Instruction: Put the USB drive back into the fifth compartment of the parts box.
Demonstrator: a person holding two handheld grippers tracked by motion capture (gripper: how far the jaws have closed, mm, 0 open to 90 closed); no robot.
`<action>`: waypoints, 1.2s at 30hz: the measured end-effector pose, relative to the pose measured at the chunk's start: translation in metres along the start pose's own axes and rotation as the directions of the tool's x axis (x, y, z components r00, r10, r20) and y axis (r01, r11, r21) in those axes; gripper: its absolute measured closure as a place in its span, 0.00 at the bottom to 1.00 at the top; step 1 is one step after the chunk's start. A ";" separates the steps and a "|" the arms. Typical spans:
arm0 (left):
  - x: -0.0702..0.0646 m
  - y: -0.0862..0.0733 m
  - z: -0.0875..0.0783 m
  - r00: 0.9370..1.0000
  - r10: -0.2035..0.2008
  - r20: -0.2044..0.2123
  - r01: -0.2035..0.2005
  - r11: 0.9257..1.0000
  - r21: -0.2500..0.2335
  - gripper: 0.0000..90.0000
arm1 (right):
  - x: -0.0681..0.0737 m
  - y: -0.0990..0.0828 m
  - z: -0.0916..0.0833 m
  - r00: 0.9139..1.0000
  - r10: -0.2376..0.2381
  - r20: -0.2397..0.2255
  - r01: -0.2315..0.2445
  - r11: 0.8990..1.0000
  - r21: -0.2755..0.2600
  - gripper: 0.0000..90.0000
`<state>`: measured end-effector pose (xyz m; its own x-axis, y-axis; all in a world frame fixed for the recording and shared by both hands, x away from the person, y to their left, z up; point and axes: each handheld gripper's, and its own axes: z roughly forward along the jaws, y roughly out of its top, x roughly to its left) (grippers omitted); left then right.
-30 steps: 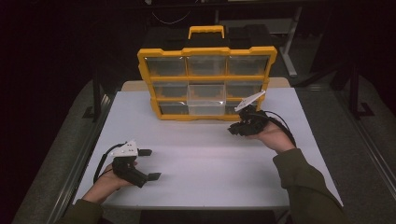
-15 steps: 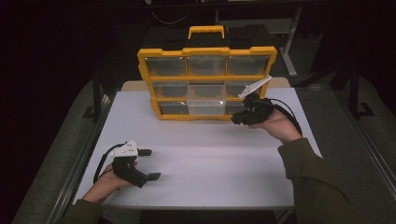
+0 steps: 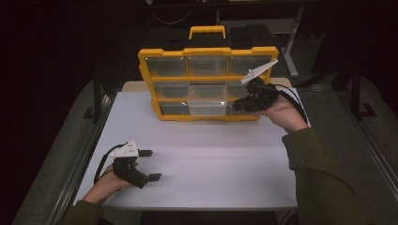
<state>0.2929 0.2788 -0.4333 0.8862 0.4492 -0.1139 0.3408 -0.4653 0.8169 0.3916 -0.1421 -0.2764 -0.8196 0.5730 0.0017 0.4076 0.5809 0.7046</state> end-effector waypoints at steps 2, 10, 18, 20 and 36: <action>0.000 0.000 0.000 1.000 0.000 0.000 0.000 1.000 0.000 0.00 | -0.001 0.005 -0.003 1.000 -0.011 0.003 0.011 1.000 -0.011 0.86; 0.000 0.000 0.000 1.000 0.000 0.001 0.000 1.000 0.000 0.00 | 0.000 0.026 -0.011 0.999 -0.030 0.017 0.031 0.999 -0.039 0.86; 0.000 0.000 0.000 1.000 0.000 0.002 0.000 1.000 0.001 0.00 | 0.002 0.044 -0.009 0.999 -0.046 0.019 0.047 0.997 -0.053 0.86; 0.000 0.000 0.000 1.000 0.000 0.002 0.000 1.000 0.000 0.00 | 0.002 0.047 -0.006 0.999 -0.045 0.017 0.046 0.998 -0.054 0.86; 0.000 0.000 0.000 1.000 -0.001 0.001 0.001 1.000 -0.001 0.00 | -0.004 0.052 0.010 1.000 0.003 0.025 -0.001 0.999 -0.054 0.61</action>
<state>0.2926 0.2792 -0.4331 0.8861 0.4489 -0.1152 0.3414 -0.4641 0.8174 0.4201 -0.1080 -0.2472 -0.8082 0.5888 -0.0142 0.3860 0.5478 0.7422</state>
